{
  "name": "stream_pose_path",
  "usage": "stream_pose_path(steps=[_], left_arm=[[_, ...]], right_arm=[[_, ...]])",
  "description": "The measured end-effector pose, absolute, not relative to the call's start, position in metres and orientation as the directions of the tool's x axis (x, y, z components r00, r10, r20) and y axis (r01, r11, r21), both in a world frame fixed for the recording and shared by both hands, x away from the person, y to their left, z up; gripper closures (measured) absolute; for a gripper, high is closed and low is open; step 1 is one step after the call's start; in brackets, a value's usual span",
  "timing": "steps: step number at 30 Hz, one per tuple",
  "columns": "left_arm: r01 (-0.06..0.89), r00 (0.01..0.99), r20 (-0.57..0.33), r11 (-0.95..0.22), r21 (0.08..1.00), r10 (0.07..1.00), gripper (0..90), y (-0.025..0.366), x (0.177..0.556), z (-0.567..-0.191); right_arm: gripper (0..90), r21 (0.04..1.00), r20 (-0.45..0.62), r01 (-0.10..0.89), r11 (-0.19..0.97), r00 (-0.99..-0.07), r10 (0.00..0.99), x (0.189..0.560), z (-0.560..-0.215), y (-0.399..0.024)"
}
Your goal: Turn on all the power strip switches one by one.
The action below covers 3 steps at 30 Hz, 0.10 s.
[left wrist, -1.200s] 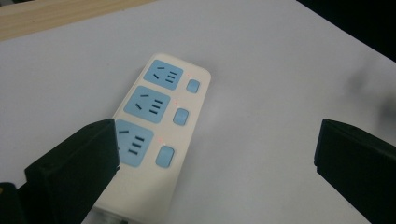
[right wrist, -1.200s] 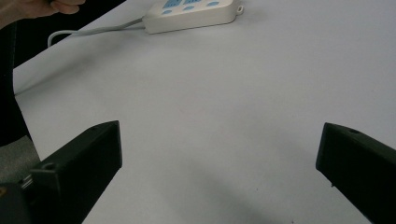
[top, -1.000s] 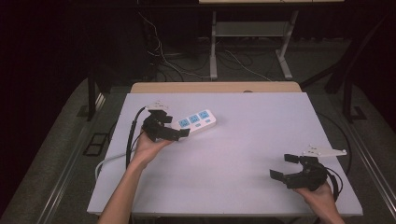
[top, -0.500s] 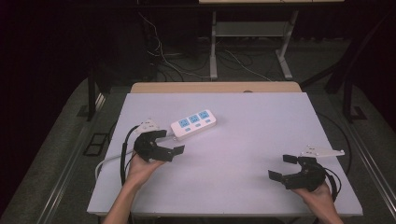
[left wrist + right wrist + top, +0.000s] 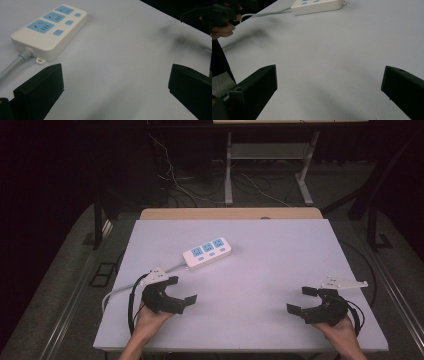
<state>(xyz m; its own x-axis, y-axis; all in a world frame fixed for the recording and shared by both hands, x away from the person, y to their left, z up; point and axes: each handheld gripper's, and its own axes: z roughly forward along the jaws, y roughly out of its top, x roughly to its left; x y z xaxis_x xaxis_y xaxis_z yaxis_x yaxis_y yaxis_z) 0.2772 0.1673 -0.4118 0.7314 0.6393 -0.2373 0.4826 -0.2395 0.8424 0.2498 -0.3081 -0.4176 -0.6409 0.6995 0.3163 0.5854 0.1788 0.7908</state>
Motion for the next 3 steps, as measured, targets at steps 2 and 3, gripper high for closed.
stream_pose_path(steps=[2, 3], left_arm=[[0.483, 0.731, -0.241, -0.235, 0.843, 0.638, 0.0, 0.1678, 0.2753, -0.4134], [0.486, 0.731, -0.247, -0.231, 0.843, 0.637, 0.0, 0.1677, 0.275, -0.4142]], right_arm=[[0.4, 0.79, 0.316, 0.586, 0.18, -0.641, 0.699, 0.2496, -0.4177, -0.3081], [0.4, 0.79, 0.316, 0.586, 0.181, -0.642, 0.699, 0.2495, -0.4178, -0.3081]])
